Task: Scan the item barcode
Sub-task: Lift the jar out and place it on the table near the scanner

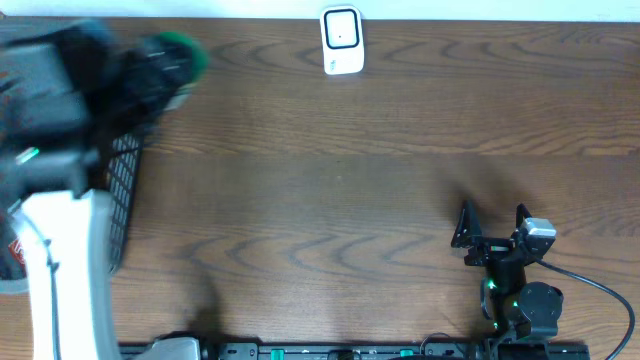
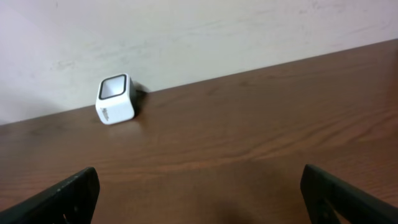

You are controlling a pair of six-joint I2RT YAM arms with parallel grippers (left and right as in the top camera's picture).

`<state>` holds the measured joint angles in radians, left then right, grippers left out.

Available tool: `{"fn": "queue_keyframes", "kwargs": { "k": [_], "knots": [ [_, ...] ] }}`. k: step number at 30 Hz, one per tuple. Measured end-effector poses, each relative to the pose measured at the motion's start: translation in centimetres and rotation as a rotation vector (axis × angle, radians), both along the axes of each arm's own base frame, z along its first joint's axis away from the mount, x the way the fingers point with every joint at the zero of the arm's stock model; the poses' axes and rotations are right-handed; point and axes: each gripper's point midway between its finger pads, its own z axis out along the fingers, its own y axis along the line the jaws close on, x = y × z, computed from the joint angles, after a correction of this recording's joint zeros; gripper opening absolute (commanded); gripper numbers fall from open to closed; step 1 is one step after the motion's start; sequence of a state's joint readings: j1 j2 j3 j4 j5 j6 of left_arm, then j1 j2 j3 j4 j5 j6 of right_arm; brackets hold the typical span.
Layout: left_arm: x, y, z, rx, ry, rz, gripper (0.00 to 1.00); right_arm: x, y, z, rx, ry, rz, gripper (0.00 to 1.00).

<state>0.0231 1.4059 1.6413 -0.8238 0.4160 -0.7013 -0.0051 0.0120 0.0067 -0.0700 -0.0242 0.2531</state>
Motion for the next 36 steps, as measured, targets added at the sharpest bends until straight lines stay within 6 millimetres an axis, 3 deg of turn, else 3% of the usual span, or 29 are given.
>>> {"fn": "queue_keyframes", "kwargs": {
  "k": [3,7,13,20,28,30,36],
  "knots": [
    [2.3,-4.8,-2.9,0.048,0.039,-0.082,0.84,0.0,0.0,0.0,0.0,0.0,-0.001,0.99],
    [4.8,-10.5,-8.8,0.145,0.116,-0.155,0.85,0.0,0.0,0.0,0.0,0.0,-0.002,0.99],
    [7.3,-15.4,-17.7,0.311,0.191,-0.174,0.84,0.0,0.0,0.0,0.0,0.0,-0.002,0.99],
    [7.3,-17.6,-25.3,0.489,0.263,-0.17,0.84,0.0,0.0,0.0,0.0,0.001,-0.002,0.99],
    [6.5,-17.6,-31.5,0.603,0.351,-0.174,0.84,0.0,0.0,0.0,0.0,0.0,-0.002,0.99],
    [6.4,-17.6,-32.5,0.622,0.363,-0.176,0.85,0.0,0.0,0.0,0.0,0.0,-0.002,0.99],
    [5.4,-18.4,-32.7,0.65,0.37,-0.198,0.86,0.0,0.0,0.0,0.0,0.0,-0.002,0.99]
  ]
}}
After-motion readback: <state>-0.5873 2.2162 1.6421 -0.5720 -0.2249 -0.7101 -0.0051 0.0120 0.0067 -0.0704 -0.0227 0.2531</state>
